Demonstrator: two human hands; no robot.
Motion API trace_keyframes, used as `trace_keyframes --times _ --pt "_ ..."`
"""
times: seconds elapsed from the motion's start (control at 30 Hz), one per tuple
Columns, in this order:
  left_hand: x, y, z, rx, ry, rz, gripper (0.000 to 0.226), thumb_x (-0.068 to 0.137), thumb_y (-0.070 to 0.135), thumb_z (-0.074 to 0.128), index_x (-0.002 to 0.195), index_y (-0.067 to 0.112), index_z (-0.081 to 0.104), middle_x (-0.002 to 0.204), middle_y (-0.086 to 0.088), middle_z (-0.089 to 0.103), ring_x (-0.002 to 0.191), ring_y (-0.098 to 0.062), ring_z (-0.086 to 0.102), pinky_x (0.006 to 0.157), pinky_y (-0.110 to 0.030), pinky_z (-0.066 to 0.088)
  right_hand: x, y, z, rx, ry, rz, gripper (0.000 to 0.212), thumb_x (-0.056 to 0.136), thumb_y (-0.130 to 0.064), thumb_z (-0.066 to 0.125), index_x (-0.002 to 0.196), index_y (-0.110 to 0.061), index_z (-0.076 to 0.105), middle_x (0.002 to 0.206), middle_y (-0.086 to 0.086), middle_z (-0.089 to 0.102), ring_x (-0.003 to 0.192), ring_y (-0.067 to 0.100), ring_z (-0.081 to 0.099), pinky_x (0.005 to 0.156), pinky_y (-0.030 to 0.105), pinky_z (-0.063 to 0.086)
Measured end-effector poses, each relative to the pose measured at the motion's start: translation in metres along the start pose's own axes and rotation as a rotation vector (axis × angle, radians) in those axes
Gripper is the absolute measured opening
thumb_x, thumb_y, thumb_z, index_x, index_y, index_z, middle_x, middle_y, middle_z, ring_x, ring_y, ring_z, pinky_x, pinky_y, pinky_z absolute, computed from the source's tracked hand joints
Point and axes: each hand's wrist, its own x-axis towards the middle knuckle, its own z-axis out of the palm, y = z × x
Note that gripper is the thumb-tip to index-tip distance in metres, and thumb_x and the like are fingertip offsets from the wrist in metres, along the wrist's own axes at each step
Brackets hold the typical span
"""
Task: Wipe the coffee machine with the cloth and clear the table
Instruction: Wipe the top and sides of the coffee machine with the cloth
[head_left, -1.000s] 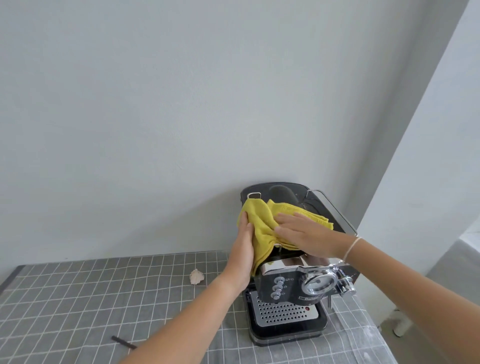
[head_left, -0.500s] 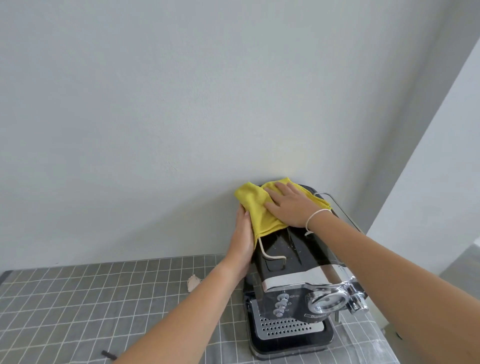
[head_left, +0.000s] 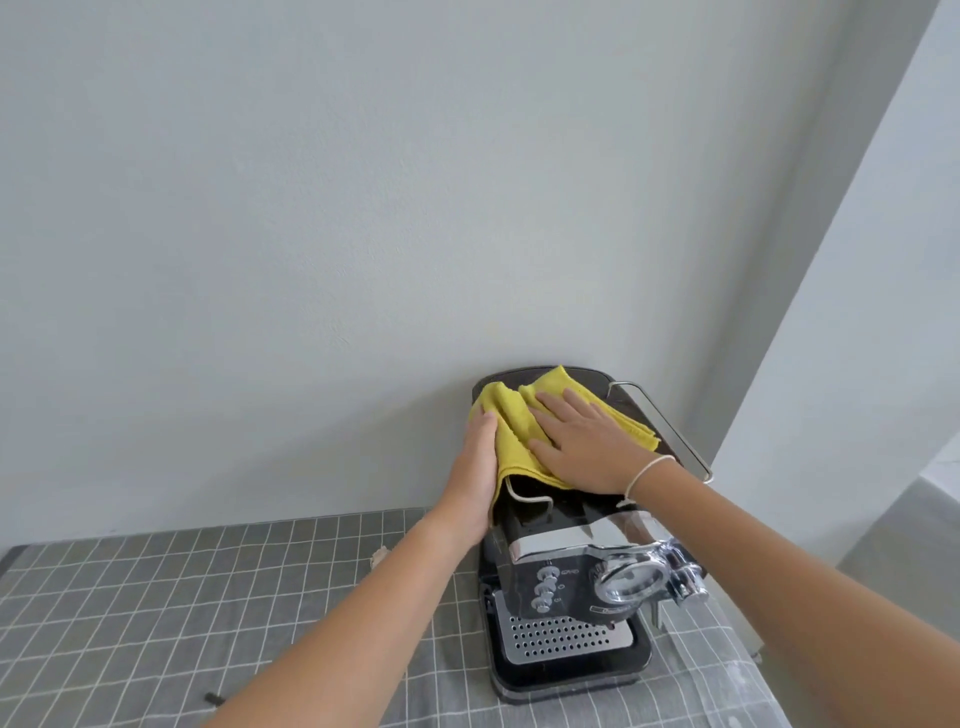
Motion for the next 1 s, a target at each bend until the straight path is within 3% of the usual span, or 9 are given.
trace_keyframes --times 0.17,0.27,0.37,0.7,0.77,0.83,0.9,0.93,1.0 --pt "-0.005 0.008 0.005 0.231 -0.014 0.088 0.038 0.101 0.031 0.036 0.139 0.032 0.040 0.145 -0.004 0.051 0.131 -0.023 0.050 0.115 -0.047 0.036 -0.026 0.012 0.015 0.132 0.054 0.137 0.079 0.077 -0.061 0.000 0.146 -0.026 0.015 0.159 0.002 0.003 0.146 0.031 0.002 0.118 0.050 0.009" --pt "-0.007 0.010 0.008 0.403 -0.051 0.141 0.060 0.103 0.025 0.034 0.156 0.028 0.006 0.166 0.001 0.012 0.152 -0.020 0.016 0.125 -0.044 0.016 -0.030 0.014 0.015 0.234 0.045 0.275 0.063 0.090 -0.052 0.008 0.147 -0.026 0.010 0.160 0.002 0.001 0.146 0.030 -0.001 0.119 0.049 0.004" --pt "-0.003 0.010 0.012 0.517 -0.053 0.180 0.062 0.103 0.021 0.032 0.156 0.024 0.001 0.166 0.002 -0.007 0.154 -0.015 -0.003 0.124 -0.036 0.005 -0.027 0.009 0.008 0.267 0.047 0.297 0.056 0.095 -0.043 0.014 0.148 -0.025 0.007 0.159 0.002 0.001 0.146 0.029 -0.001 0.119 0.047 0.004" --pt "0.010 0.008 0.009 0.201 0.015 0.202 0.066 0.101 0.019 0.037 0.156 0.026 0.001 0.165 0.002 0.012 0.151 -0.017 0.017 0.124 -0.042 0.017 0.016 0.006 -0.006 0.259 0.067 0.214 0.058 0.095 -0.035 0.033 0.148 -0.025 0.012 0.159 0.009 0.005 0.146 0.026 0.007 0.117 0.036 0.008" --pt "0.012 0.005 0.008 0.145 0.009 0.210 0.070 0.098 0.025 0.040 0.156 0.024 0.000 0.166 0.000 0.011 0.152 -0.016 0.016 0.125 -0.043 0.016 0.025 0.005 -0.009 0.254 0.060 0.231 0.060 0.093 -0.037 0.036 0.148 -0.027 0.013 0.159 0.007 0.006 0.146 0.025 0.007 0.118 0.036 0.008" --pt "0.017 -0.001 0.007 0.108 0.024 0.222 0.080 0.084 0.041 0.045 0.155 0.023 0.013 0.164 -0.002 0.018 0.150 -0.017 0.021 0.124 -0.045 0.018 0.033 0.003 -0.012 0.242 0.043 0.256 0.062 0.091 -0.044 0.039 0.146 -0.030 0.015 0.159 0.005 0.006 0.146 0.024 0.005 0.119 0.038 0.008" --pt "0.028 -0.011 0.005 0.053 0.046 0.244 0.059 0.074 0.049 0.041 0.129 0.030 0.046 0.147 -0.008 0.043 0.137 -0.022 0.040 0.119 -0.048 0.028 0.037 0.000 -0.015 0.228 0.043 0.274 0.067 0.087 -0.054 0.041 0.145 -0.034 0.016 0.159 0.002 0.005 0.146 0.025 0.005 0.119 0.040 0.007" --pt "0.033 -0.016 0.005 0.045 0.044 0.254 0.040 0.075 0.050 0.037 0.110 0.035 0.051 0.132 -0.005 0.050 0.128 -0.022 0.045 0.116 -0.045 0.032 0.037 0.000 -0.016 0.224 0.041 0.276 0.068 0.085 -0.057 0.042 0.145 -0.037 0.017 0.159 0.002 0.005 0.146 0.025 0.006 0.119 0.041 0.007" --pt "0.027 -0.015 0.005 0.065 0.029 0.303 0.022 0.084 0.046 0.029 0.097 0.043 0.047 0.118 0.007 0.051 0.124 -0.015 0.043 0.112 -0.037 0.031 0.033 -0.001 -0.014 0.216 0.028 0.269 0.067 0.084 -0.059 0.043 0.143 -0.041 0.019 0.159 0.002 0.005 0.146 0.027 0.006 0.119 0.042 0.008"
